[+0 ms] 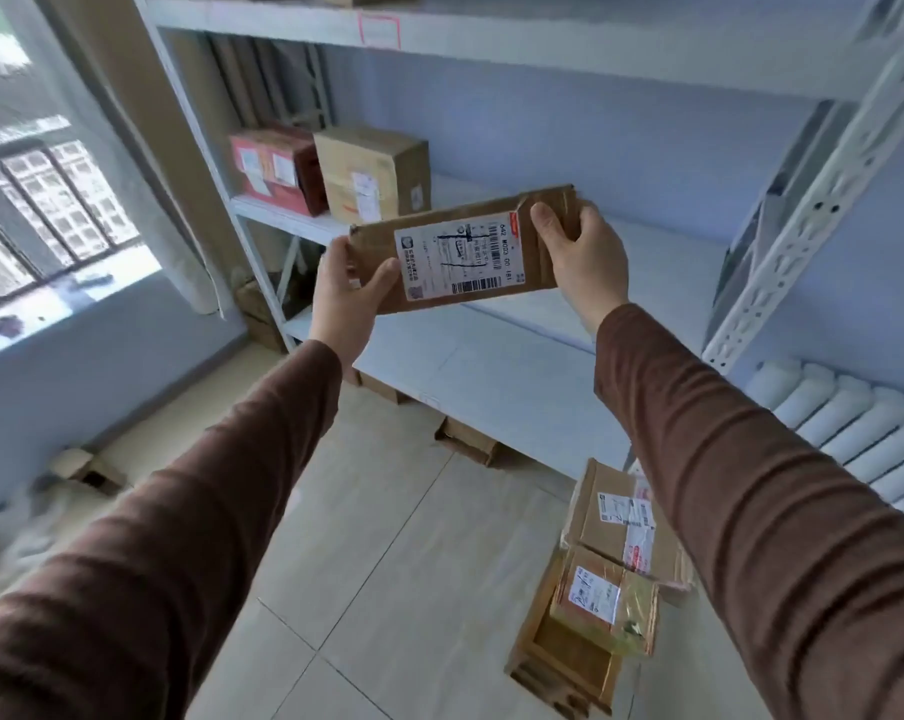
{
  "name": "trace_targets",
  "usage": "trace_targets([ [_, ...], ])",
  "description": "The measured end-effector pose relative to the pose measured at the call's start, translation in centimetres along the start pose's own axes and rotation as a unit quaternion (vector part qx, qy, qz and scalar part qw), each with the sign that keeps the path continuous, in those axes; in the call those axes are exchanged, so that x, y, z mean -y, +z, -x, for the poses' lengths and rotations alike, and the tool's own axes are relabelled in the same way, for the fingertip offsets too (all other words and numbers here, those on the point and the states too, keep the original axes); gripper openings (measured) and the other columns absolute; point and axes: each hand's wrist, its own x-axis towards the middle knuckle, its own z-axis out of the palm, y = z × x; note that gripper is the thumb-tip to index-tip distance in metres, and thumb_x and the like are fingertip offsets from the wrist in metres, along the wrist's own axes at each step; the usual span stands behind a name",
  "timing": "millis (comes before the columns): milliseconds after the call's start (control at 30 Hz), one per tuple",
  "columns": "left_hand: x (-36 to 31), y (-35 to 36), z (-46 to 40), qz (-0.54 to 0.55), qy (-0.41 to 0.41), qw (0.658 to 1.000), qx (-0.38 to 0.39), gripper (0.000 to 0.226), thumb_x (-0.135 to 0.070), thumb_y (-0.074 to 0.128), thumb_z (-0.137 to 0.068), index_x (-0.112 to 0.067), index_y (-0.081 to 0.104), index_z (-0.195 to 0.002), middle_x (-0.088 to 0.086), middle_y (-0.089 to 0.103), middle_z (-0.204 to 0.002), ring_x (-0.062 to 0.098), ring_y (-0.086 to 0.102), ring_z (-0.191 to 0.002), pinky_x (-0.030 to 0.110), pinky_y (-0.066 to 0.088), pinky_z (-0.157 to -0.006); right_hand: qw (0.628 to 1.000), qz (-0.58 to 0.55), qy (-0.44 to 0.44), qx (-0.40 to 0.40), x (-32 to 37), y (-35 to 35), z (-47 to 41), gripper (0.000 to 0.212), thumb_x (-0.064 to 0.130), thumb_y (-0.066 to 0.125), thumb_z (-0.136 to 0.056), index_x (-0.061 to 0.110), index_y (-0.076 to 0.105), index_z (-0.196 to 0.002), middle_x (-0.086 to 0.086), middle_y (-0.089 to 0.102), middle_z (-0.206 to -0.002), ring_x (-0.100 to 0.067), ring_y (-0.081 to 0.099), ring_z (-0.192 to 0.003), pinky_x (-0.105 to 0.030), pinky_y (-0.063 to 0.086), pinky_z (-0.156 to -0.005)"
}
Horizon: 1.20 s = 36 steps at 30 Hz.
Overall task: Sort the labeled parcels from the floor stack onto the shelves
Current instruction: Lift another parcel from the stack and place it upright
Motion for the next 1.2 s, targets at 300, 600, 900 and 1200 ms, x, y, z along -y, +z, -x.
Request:
trace_targets([
  [300, -1.4, -9.2, -0.6, 0.098, 0.002, 0.994, -0.038, 0.041, -0.026, 0.077, -0.091, -0.017, 0.045, -0.115, 0.004, 0.068, -0.121, 0.018, 0.070, -0.108, 0.048, 0.061, -0.091, 0.985, -0.162, -0.056, 0.011, 12.1, 3.0, 0.0, 0.052, 0.057, 0.074, -0.085, 0.016, 0.057, -0.111, 0.006, 0.070, -0.103, -0.012, 0.071, -0.094, -0.041, 0.059, -0.089],
  [600, -0.7, -11.6, -1.5, 0.173, -0.018, 0.985, -0.015, 0.061, -0.017, 0.076, -0.091, -0.033, 0.045, -0.141, 0.002, 0.071, -0.122, 0.021, 0.071, -0.112, 0.048, 0.058, -0.096, 0.968, -0.203, -0.142, 0.040, 16.7, 4.9, -0.7, 0.038, 0.040, 0.074, -0.088, 0.018, 0.064, -0.118, 0.003, 0.072, -0.114, -0.013, 0.070, -0.104, -0.042, 0.058, -0.095],
  [900, -3.6, -7.6, -8.4, 0.220, 0.029, 0.975, 0.021, 0.049, -0.003, 0.075, -0.089, -0.025, 0.049, -0.125, 0.002, 0.071, -0.119, 0.027, 0.070, -0.113, 0.050, 0.059, -0.095, 0.955, -0.145, -0.255, -0.035, 21.2, 3.7, -6.8, 0.055, 0.038, 0.075, -0.090, 0.015, 0.055, -0.136, -0.002, 0.056, -0.130, -0.014, 0.058, -0.119, -0.030, 0.049, -0.105],
  [1200, -7.5, -2.7, -20.1, 0.196, 0.117, 0.972, 0.060, 0.075, -0.009, 0.078, -0.086, -0.033, 0.044, -0.148, 0.007, 0.054, -0.140, 0.016, 0.062, -0.125, 0.042, 0.055, -0.103, 0.926, -0.237, -0.292, -0.028, 23.4, 3.5, -17.7, 0.071, 0.018, 0.080, -0.088, 0.015, 0.038, -0.146, 0.005, 0.056, -0.137, -0.001, 0.057, -0.126, -0.016, 0.046, -0.103],
])
